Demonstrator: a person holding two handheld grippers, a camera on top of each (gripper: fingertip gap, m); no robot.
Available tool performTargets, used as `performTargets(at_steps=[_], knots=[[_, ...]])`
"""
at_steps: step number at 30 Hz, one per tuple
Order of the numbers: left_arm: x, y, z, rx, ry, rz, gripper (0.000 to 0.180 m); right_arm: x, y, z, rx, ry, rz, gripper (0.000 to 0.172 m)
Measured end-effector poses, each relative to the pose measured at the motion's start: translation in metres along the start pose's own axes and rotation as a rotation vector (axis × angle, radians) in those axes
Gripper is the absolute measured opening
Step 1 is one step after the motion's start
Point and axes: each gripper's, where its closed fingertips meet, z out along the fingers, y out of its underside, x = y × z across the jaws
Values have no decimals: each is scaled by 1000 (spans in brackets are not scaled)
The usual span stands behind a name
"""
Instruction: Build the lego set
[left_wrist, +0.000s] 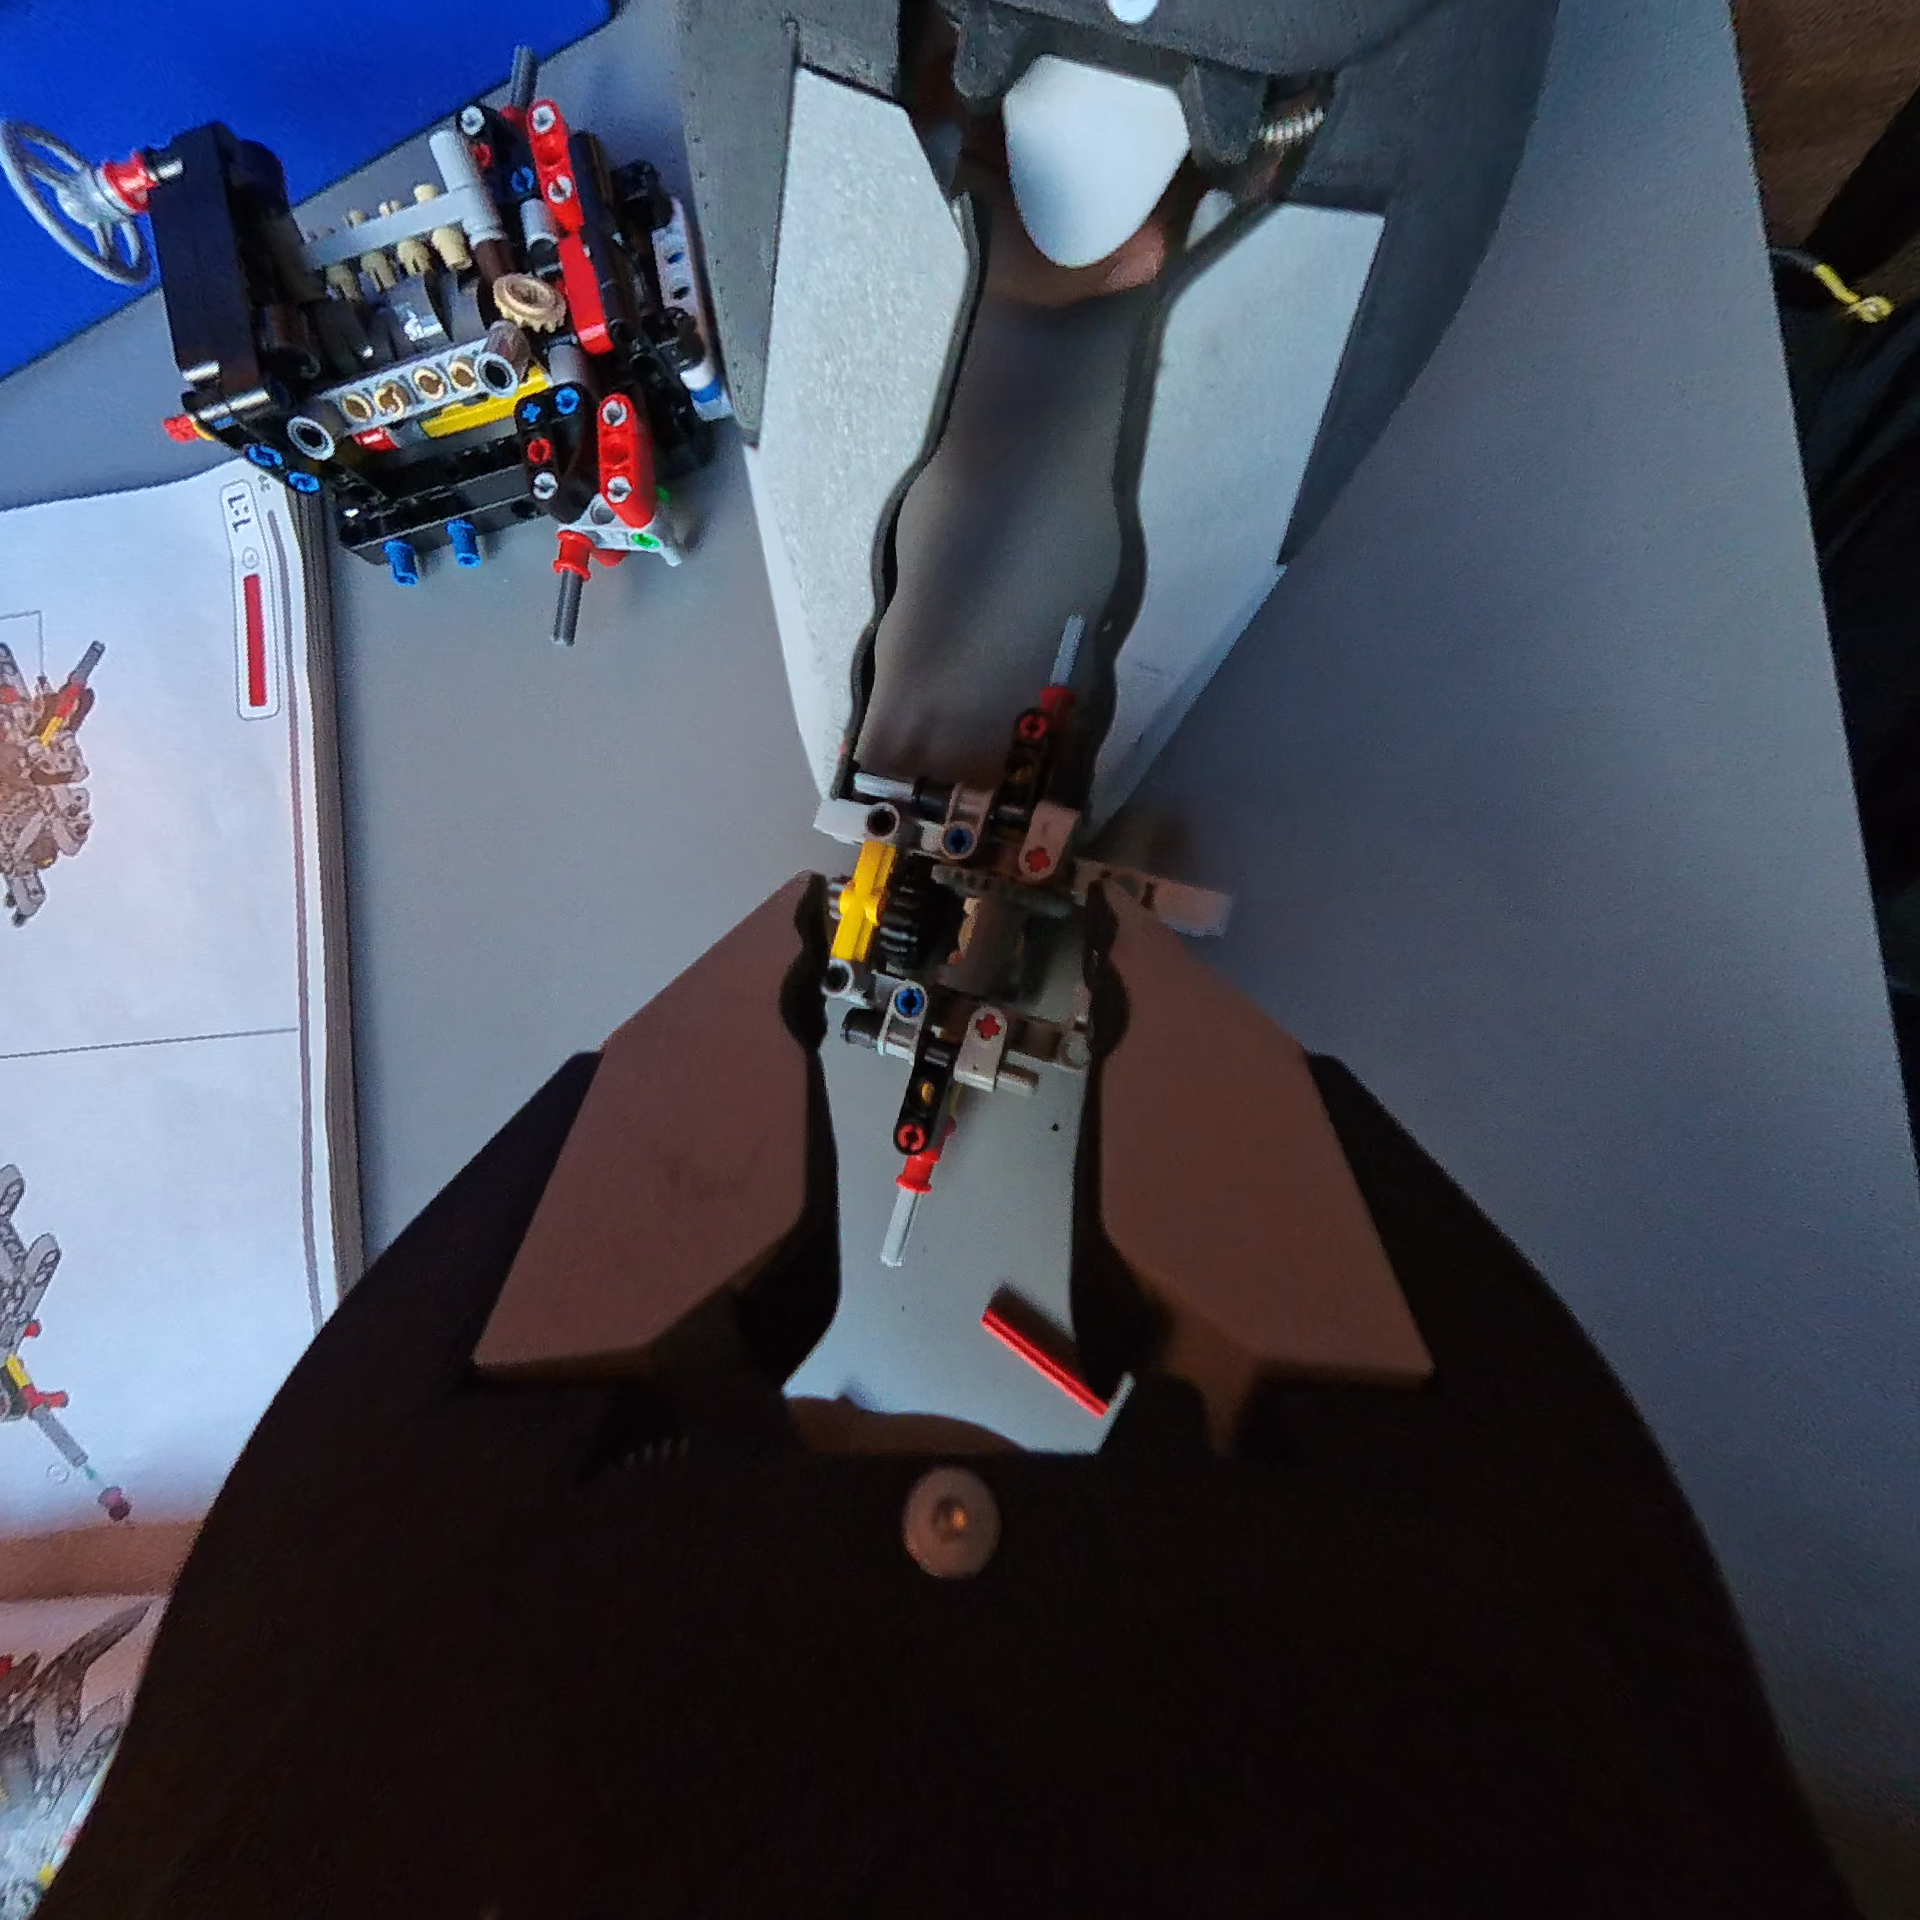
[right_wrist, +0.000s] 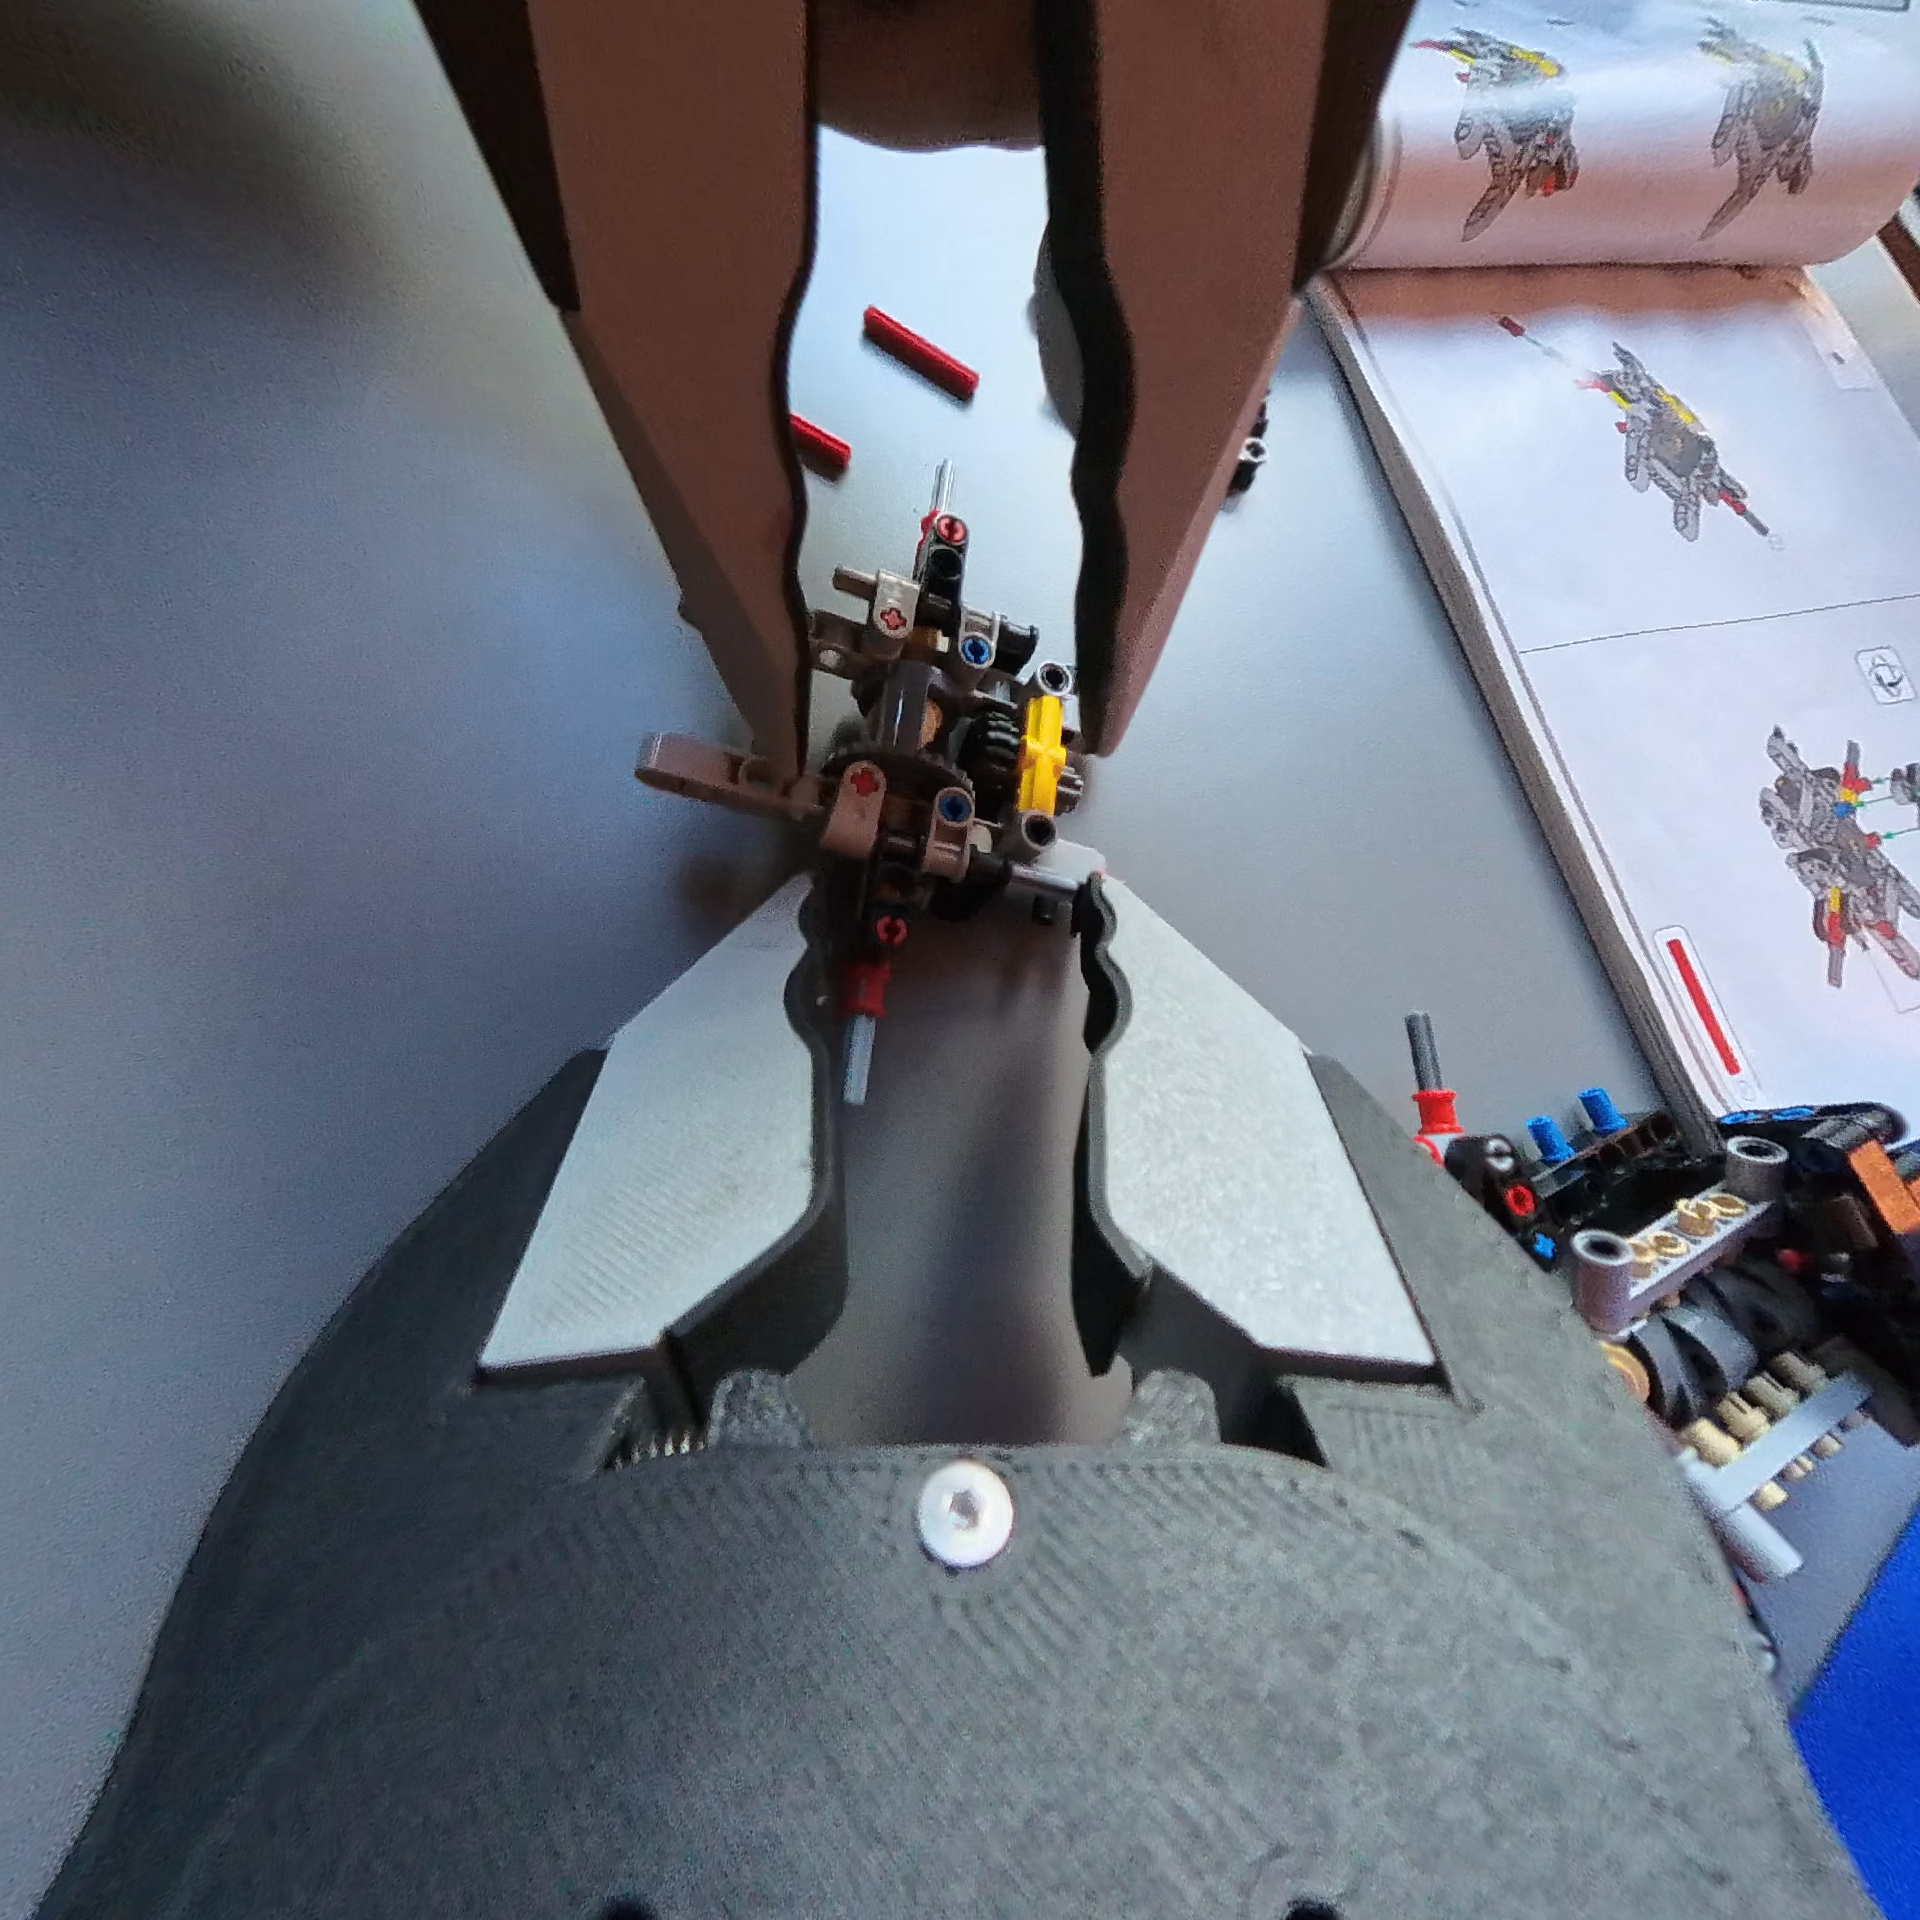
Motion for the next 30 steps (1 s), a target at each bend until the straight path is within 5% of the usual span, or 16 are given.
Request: performTargets(at_steps=[7,30], knots=[[1,-6,8,14,44,1,40,6,5,-10,-19,53,63,58],[9,-7,9,61,-35,-7,37,-6,0,1,2,-96,71,55]])
